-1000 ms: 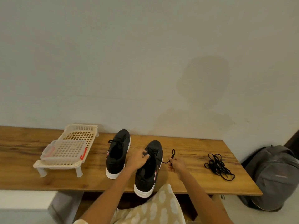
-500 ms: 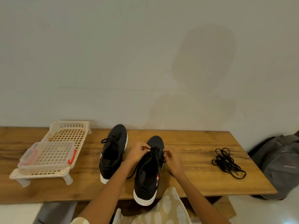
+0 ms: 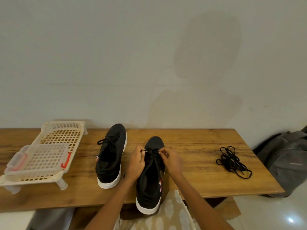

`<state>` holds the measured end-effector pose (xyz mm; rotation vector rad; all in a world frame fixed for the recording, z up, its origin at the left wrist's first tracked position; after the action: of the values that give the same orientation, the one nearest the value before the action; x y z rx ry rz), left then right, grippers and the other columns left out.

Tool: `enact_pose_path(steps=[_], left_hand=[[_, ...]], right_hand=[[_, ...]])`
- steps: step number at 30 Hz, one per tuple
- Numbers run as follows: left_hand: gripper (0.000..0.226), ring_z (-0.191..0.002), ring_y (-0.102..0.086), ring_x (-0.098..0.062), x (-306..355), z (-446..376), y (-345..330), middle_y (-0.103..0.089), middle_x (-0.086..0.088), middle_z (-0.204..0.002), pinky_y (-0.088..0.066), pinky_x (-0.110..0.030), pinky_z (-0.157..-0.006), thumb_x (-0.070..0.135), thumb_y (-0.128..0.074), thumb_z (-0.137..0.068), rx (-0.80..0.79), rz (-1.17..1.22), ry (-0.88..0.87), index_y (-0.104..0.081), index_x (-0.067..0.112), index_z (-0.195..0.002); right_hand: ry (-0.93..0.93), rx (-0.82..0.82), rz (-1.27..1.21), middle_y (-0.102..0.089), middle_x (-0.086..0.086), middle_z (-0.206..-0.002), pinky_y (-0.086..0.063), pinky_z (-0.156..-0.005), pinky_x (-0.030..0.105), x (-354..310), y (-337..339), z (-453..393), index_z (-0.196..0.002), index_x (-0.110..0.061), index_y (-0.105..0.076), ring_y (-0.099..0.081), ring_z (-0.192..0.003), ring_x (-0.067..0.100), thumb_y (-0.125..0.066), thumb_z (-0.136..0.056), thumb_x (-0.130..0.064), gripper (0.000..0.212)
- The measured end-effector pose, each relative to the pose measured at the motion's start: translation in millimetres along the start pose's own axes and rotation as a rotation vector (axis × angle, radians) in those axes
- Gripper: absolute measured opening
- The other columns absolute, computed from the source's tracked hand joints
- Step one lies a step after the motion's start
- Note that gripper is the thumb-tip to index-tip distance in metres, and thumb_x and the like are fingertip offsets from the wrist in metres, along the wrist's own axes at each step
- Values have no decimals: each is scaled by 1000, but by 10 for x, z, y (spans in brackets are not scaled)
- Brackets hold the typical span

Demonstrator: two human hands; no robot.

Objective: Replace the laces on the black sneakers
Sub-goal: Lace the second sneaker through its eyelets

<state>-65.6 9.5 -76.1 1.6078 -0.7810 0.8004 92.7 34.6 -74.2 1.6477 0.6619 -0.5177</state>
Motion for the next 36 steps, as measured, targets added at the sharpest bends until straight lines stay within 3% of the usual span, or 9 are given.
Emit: enact_pose_path(steps=[7,10,12,15,19,22,24,31,36], left_hand=[[9,-72,-50,-16,98,214,61,-50,0,-79,-38,-17,-62,8,-41,-98,159,-36,-11,-43,14,-91],[8,-75,-54,-19,88,259,76,-53,-1,-81,-46,-33,-67,12,-43,-98,194,-60,22,-44,17,-92],[7,-74,-56,-18,71,268,76,-55,0,-81,-48,-35,-68,13,-46,-97,202,-73,17,-46,18,-92],[4,-75,-57,-15,51,275,77,-58,2,-81,-50,-32,-68,11,-52,-93,211,-64,-18,-52,14,-91],[10,-81,-57,-12,22,264,70,-57,7,-85,-47,-27,-72,10,-57,-89,182,-17,2,-55,15,-98],[26,-85,-56,-11,15,248,55,-58,8,-91,-43,-21,-75,10,-59,-87,141,3,20,-57,16,-112],[29,-85,-53,-9,4,230,48,-57,9,-93,-40,-17,-75,10,-59,-87,132,-21,25,-60,16,-116],[17,-83,-54,-10,-22,174,40,-57,4,-97,-42,-15,-72,11,-58,-90,136,-66,24,-67,14,-104],[13,-87,-53,-7,-39,201,28,-60,4,-96,-37,-15,-77,12,-56,-93,193,-79,-4,-68,11,-99]], right_hand=[[21,-44,96,-60,-2,-101,-49,-72,31,-42,-39,23,-99,-19,-56,-58,-84,15,-47,-98,-25,11],[92,-94,73,-61,-7,-107,-51,-78,27,-54,-42,68,-105,-22,-63,-59,-91,9,-55,-94,-25,14],[121,-83,85,-63,-9,-107,-49,-76,20,-91,-31,89,-109,-23,-65,-59,-92,7,-57,-93,-24,18],[118,-57,152,-63,-10,-100,-34,-61,9,-157,-16,82,-103,-23,-67,-56,-84,5,-55,-94,-24,15],[85,-79,235,-60,-5,-91,-30,-59,20,-212,-13,37,-96,-19,-58,-53,-73,11,-48,-95,-26,11],[-14,-68,144,-56,-4,-76,-29,-51,20,-178,-4,26,-91,-18,-51,-48,-61,10,-45,-97,-23,10],[-15,-55,73,-56,-6,-76,-30,-49,18,-140,-11,51,-95,-18,-52,-51,-63,10,-44,-98,-24,10],[96,-73,3,-66,-9,-98,-40,-70,13,-89,9,121,-106,-20,-65,-57,-86,5,-58,-93,-26,16],[-22,-2,-55,-65,-7,-89,-36,-56,9,-131,17,139,-102,-18,-61,-61,-79,8,-54,-96,-27,13]])
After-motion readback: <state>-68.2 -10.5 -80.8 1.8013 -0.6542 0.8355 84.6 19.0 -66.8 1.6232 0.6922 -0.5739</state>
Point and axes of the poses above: each hand's wrist, its own z-axis away from the middle knuckle, its own y-axis out of the back of the hand, x = y × z, the point moved 2 cm from there along -z, towards the middle knuckle
